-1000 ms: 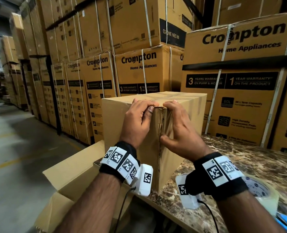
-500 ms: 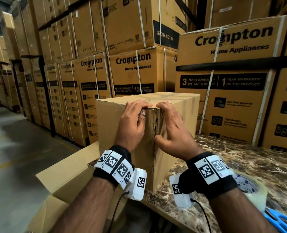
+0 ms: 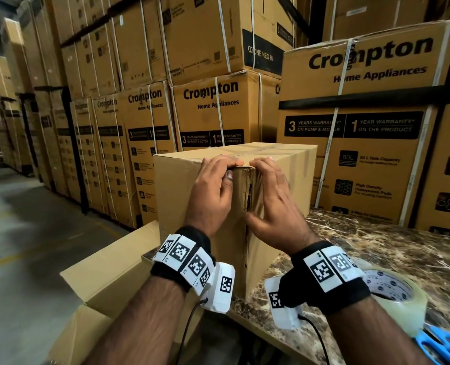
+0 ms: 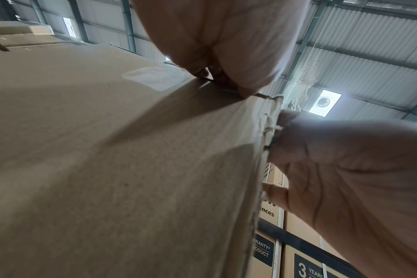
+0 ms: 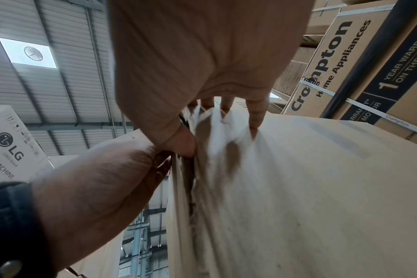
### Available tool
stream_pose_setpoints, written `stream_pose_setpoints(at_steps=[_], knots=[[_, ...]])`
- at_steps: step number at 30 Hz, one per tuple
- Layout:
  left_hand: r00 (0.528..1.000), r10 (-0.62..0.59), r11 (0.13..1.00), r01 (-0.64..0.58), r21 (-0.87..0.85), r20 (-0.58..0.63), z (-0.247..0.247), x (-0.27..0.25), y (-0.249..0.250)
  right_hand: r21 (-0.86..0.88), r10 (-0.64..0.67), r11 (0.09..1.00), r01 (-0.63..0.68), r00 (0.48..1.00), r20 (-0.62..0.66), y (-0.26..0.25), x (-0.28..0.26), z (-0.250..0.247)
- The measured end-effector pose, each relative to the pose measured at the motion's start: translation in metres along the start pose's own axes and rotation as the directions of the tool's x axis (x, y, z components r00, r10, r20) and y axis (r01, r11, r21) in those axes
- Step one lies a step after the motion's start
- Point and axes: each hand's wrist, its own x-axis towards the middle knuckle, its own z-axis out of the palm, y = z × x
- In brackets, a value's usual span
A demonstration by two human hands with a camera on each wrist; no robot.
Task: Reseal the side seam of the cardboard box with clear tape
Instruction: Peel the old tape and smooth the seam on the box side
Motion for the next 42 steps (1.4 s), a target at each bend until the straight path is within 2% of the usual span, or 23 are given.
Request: stream_pose_setpoints(at_steps=[8,20,27,32,36,42], knots=[[1.000,-0.005,1.000,0.005,0.000,0.004,0.000,-0.001,-0.001,-0.006,-0.021,1.000,0.023,0.971,0.239,0.014,0.001,-0.020],[0.999,-0.041,0.999,0.041,0.015,0.029,-0.003,0.000,0.002,-0.067,0.038,0.997,-0.033,0.995,0.087,-0.001,0.000,-0.003],[0.999,-0.040,0.998,0.039,0.048,0.022,0.002,-0.003,0.003,-0.051,0.126,0.991,-0.121,0.985,0.118,0.001,-0.005,-0.007],[0.999,-0.048,0.996,0.047,0.071,0.015,0.004,-0.003,0.009,-0.129,0.220,0.970,-0.204,0.967,0.130,0.001,-0.014,-0.012],[0.998,-0.055,0.996,0.053,0.071,0.023,0.003,-0.003,0.010,0.082,0.318,0.938,-0.338,0.928,0.193,-0.003,-0.027,-0.003],[0.995,-0.081,0.995,0.077,0.062,0.065,-0.003,-0.001,0.014,0.065,0.343,0.932,-0.357,0.925,0.163,-0.006,-0.024,0.001]])
